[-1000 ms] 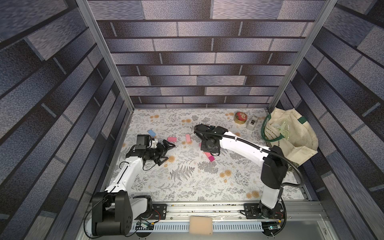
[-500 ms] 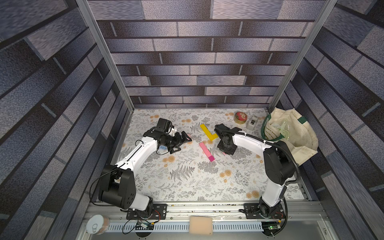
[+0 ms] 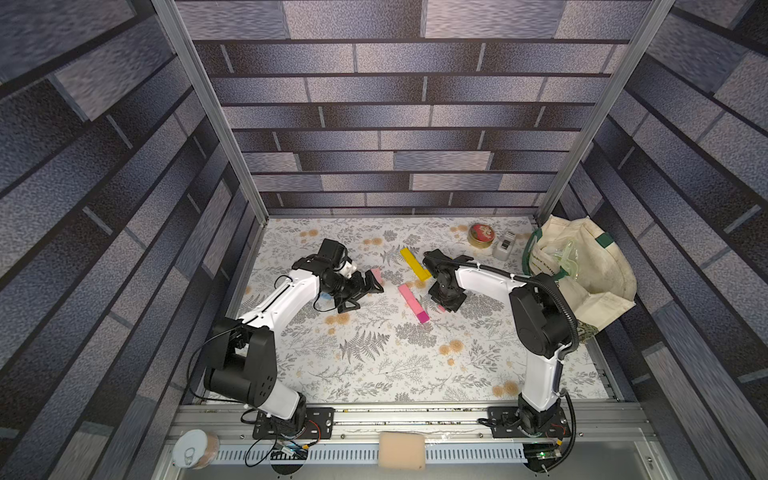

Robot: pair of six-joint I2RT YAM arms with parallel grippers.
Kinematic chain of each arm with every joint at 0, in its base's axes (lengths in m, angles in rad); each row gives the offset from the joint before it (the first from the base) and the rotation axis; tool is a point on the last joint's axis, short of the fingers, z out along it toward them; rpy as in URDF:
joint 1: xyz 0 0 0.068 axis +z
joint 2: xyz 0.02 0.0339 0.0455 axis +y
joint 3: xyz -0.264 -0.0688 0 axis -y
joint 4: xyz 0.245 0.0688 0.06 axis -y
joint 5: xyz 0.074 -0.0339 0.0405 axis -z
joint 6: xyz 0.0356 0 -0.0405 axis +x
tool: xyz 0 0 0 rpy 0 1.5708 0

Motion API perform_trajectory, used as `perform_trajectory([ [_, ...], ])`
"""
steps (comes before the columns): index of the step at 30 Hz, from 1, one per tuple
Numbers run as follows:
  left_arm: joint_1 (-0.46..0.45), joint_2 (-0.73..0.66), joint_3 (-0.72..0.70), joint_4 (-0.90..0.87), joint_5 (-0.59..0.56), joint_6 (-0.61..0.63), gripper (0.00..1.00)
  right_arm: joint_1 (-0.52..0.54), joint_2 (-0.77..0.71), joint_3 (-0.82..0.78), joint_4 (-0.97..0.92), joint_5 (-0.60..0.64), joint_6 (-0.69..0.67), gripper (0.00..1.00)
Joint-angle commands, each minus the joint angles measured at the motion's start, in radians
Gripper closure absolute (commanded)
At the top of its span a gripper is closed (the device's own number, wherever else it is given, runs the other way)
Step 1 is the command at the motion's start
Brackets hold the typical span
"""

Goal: Assemble the letter v with building blocks
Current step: Assemble the building block at the center of the board.

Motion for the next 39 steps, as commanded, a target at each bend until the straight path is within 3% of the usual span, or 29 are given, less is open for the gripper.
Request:
perform_trajectory([
  [1, 0.005, 0.002, -0.007, -0.020, 0.007, 0.034, 0.00, -0.003, 0.015, 0.008, -0.027, -0.004, 0.017, 0.55],
  [4, -0.001, -0.007, -0.012, -0.013, 0.015, 0.031, 0.00, -0.005, 0.014, 0.032, -0.062, 0.017, -0.055, 0.32],
  [9, -0.059, -0.065, -0.036, 0.043, 0.001, 0.011, 0.00, -0.008, 0.007, 0.027, -0.065, 0.020, -0.140, 0.26],
  [18, -0.122, -0.050, 0.020, 0.075, -0.032, -0.059, 0.00, -0.024, 0.032, 0.050, -0.060, 0.034, -0.194, 0.34],
  [28, -0.095, -0.041, -0.007, 0.082, -0.013, -0.045, 0.01, -0.031, 0.065, 0.015, -0.017, 0.011, -0.137, 0.51],
  [39, -0.072, -0.048, -0.017, 0.094, 0.000, -0.056, 0.00, -0.031, 0.070, 0.010, -0.022, 0.014, -0.109, 0.60],
])
